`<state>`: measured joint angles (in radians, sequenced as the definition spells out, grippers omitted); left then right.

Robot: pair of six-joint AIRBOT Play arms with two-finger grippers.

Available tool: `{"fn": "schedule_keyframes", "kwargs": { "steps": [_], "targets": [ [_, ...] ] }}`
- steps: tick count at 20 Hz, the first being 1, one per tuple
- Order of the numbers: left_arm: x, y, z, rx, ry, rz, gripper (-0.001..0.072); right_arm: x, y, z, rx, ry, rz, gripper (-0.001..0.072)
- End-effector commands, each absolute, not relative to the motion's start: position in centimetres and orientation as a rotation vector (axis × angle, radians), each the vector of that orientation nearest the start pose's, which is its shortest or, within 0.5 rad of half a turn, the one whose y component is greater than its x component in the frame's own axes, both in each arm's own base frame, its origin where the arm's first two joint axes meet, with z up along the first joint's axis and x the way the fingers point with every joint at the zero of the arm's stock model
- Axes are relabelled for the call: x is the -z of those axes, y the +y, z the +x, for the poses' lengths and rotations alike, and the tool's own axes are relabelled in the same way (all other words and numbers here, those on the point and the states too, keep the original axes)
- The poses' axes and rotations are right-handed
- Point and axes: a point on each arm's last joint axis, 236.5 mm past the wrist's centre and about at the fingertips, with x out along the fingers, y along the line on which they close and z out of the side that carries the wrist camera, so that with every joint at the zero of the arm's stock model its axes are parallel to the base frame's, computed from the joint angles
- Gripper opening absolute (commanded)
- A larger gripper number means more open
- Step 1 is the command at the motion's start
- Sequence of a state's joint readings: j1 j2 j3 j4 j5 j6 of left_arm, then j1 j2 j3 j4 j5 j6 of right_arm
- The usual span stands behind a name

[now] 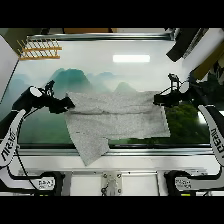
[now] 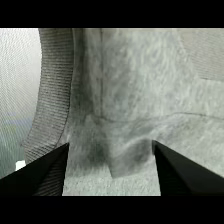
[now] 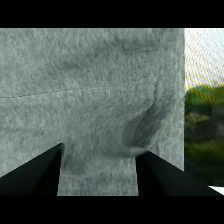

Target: Fold the clothes and pants, and hang the long-sleeved shirts on hangers.

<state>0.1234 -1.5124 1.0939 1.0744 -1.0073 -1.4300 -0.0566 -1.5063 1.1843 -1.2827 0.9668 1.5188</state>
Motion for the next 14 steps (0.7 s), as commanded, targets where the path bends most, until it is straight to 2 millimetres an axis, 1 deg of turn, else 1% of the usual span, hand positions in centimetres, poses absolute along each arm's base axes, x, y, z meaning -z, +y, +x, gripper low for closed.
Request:
{"fn": "schedule_keyframes", "kwargs": {
  "steps": [1, 2, 3, 4, 5, 6, 8, 10, 11, 12, 13, 14],
  "targets": [
    [3.2, -4.2, 40.7, 0.158, 1.238, -0.461, 0.0546, 0.8, 1.8, 42.0, -0.071, 1.202, 0.253, 0.0468],
    [1.7, -4.3, 40.1, 0.170, 1.221, -0.448, 0.0546, -0.7, 0.4, 40.5, -0.047, 1.206, 0.223, 0.0468],
    [0.8, -4.7, 39.1, 0.180, 1.215, -0.443, 0.0546, -1.5, -0.8, 38.6, -0.022, 1.227, 0.207, 0.0469],
    [0.3, -5.2, 38.1, 0.188, 1.213, -0.440, 0.0546, -1.8, -2.0, 36.2, 0.009, 1.257, 0.211, 0.0469],
    [0.3, -5.9, 36.9, 0.196, 1.217, -0.436, 0.0546, -1.6, -2.8, 34.1, 0.035, 1.283, 0.240, 0.0469],
    [0.8, -6.8, 35.5, 0.204, 1.232, -0.437, 0.0546, -0.9, -3.6, 31.8, 0.090, 1.309, 0.303, 0.0469],
    [2.2, -8.7, 32.6, 0.234, 1.272, -0.422, 0.0546, 1.5, -4.3, 27.4, 0.217, 1.341, 0.464, 0.0472],
    [3.4, -10.4, 30.3, 0.256, 1.301, -0.408, 0.0547, 4.4, -4.3, 24.0, 0.328, 1.376, 0.602, 0.0472],
    [3.8, -11.1, 29.6, 0.264, 1.303, -0.401, 0.0546, 5.9, -3.6, 22.8, 0.354, 1.384, 0.675, 0.0472],
    [4.1, -11.6, 29.1, 0.271, 1.299, -0.394, 0.0547, 7.1, -2.6, 22.2, 0.351, 1.383, 0.737, 0.0472],
    [4.3, -12.0, 28.6, 0.281, 1.295, -0.385, 0.0547, 8.1, -1.3, 22.0, 0.336, 1.378, 0.812, 0.0473],
    [4.3, -12.3, 28.3, 0.291, 1.294, -0.377, 0.0547, 8.8, -0.2, 22.3, 0.321, 1.359, 0.879, 0.0472]
  ]
}}
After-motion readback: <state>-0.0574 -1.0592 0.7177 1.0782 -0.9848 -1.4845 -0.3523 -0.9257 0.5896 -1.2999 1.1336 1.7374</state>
